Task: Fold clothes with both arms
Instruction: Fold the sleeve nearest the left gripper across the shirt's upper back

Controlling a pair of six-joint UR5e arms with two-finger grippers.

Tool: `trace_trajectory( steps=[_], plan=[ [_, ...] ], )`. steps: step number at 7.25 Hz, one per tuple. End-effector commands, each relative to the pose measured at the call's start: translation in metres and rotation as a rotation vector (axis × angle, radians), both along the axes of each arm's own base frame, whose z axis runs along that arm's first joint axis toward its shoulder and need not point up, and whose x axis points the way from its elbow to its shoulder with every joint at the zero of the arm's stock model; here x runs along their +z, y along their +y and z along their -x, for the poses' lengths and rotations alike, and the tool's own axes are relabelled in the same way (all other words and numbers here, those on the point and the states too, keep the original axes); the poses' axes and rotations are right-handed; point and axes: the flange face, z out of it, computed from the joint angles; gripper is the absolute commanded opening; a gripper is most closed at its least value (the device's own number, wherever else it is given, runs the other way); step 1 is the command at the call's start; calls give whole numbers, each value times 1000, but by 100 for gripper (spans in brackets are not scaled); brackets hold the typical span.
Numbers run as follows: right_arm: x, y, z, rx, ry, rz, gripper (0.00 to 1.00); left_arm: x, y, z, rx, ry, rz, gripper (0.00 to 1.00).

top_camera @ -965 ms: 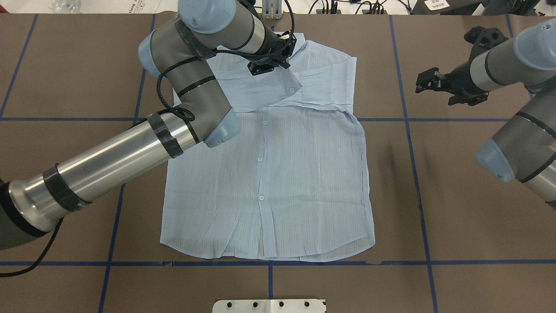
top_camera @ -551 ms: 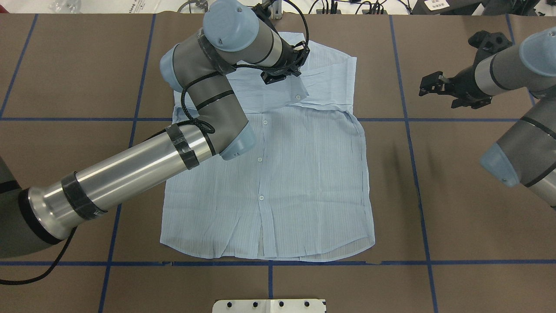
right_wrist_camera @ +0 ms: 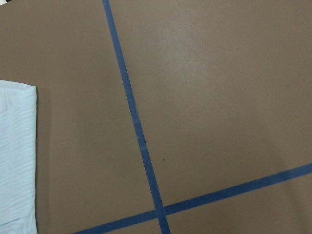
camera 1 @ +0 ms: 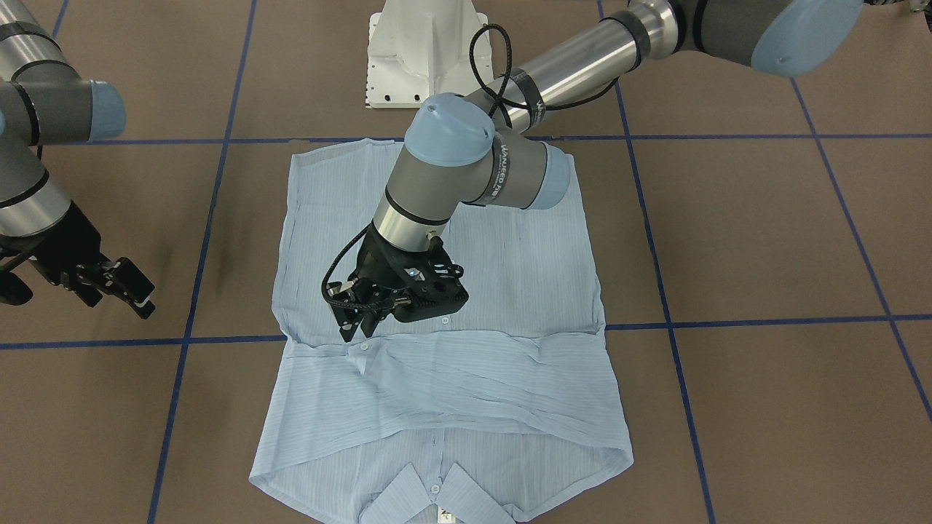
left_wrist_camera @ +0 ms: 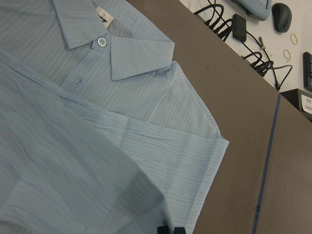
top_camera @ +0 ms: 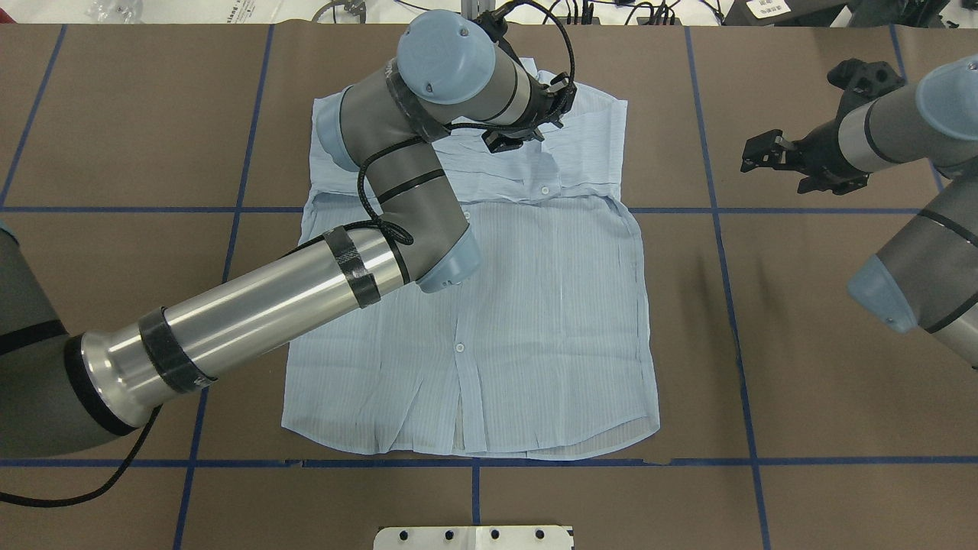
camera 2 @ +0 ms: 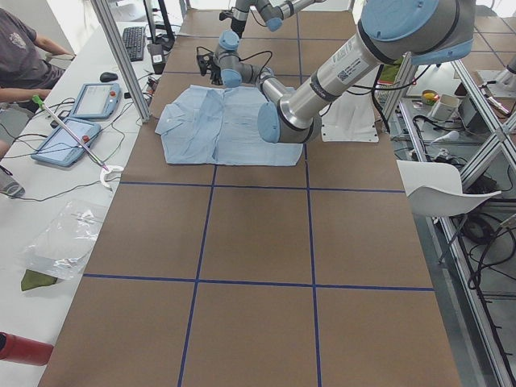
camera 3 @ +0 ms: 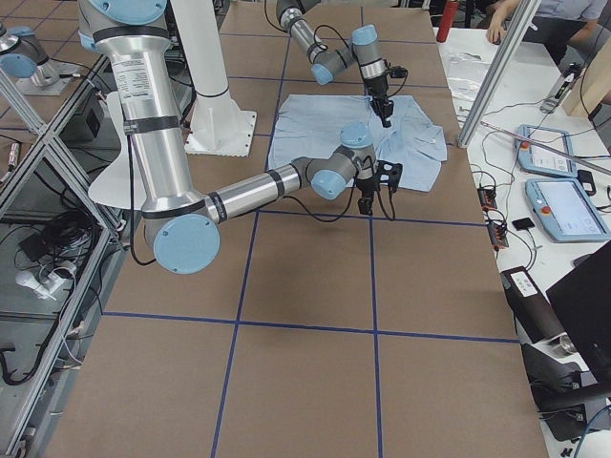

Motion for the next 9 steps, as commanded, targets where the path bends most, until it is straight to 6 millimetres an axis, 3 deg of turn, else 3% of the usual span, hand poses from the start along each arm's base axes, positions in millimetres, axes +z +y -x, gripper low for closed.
trace_trajectory(
  steps=[1,2,3,4,5,6,8,9],
  plan=[
    [-9,5,13,-9,-17,3,99,-6,1,0,2,7,-5,88],
    [-16,20,30,-26,-34,11,100,-6,5,9,3,18,-18,88],
    [-32,41,48,-3,-61,28,100,17,19,23,13,24,-23,88],
    [-48,74,66,10,-90,43,100,44,39,48,36,39,-33,87],
    [-57,114,90,34,-102,63,100,83,68,75,103,52,-23,80],
    [-65,151,114,84,-125,117,100,106,87,100,120,56,-29,78],
    [-54,229,161,154,-119,166,99,159,119,154,123,11,-98,78],
    [-47,264,173,186,-115,183,99,175,135,184,113,8,-107,78]
  ],
)
